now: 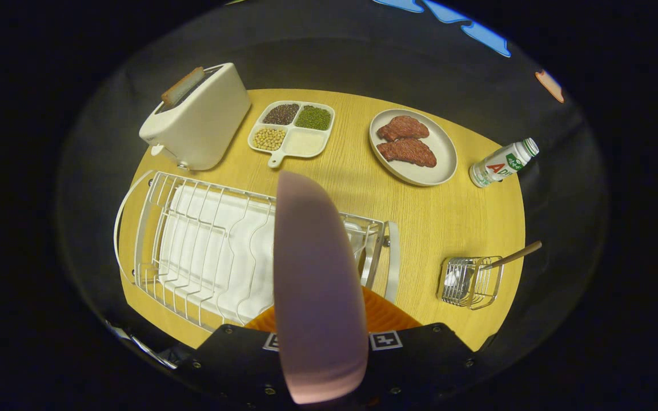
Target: Take the plate from the dish rack, then take the spoon from the basket and place it into the plate.
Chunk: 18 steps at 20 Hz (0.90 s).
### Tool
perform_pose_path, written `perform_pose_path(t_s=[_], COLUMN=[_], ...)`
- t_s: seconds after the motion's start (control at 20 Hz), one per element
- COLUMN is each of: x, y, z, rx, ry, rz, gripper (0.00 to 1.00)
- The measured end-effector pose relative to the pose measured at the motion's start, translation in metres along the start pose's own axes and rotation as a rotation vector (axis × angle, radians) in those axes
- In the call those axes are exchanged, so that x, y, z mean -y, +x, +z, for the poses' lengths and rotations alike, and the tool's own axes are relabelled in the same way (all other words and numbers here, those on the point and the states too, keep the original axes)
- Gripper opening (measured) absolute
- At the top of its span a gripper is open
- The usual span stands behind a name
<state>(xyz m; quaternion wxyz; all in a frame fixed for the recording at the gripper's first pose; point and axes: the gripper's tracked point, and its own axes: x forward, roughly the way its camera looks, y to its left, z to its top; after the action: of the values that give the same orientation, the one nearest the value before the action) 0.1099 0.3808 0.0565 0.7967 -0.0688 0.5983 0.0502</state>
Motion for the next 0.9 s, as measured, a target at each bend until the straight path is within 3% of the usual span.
perform_pose_path(t_s=[0.15, 0.9], x=[0.004, 0.003], y=[-0.011, -0.062], z=[-0.006, -0.100], rx=[0.016, 0.028], ry=[0.006, 0.117], rz=[0.038, 0.449], gripper=[0.48, 0.49])
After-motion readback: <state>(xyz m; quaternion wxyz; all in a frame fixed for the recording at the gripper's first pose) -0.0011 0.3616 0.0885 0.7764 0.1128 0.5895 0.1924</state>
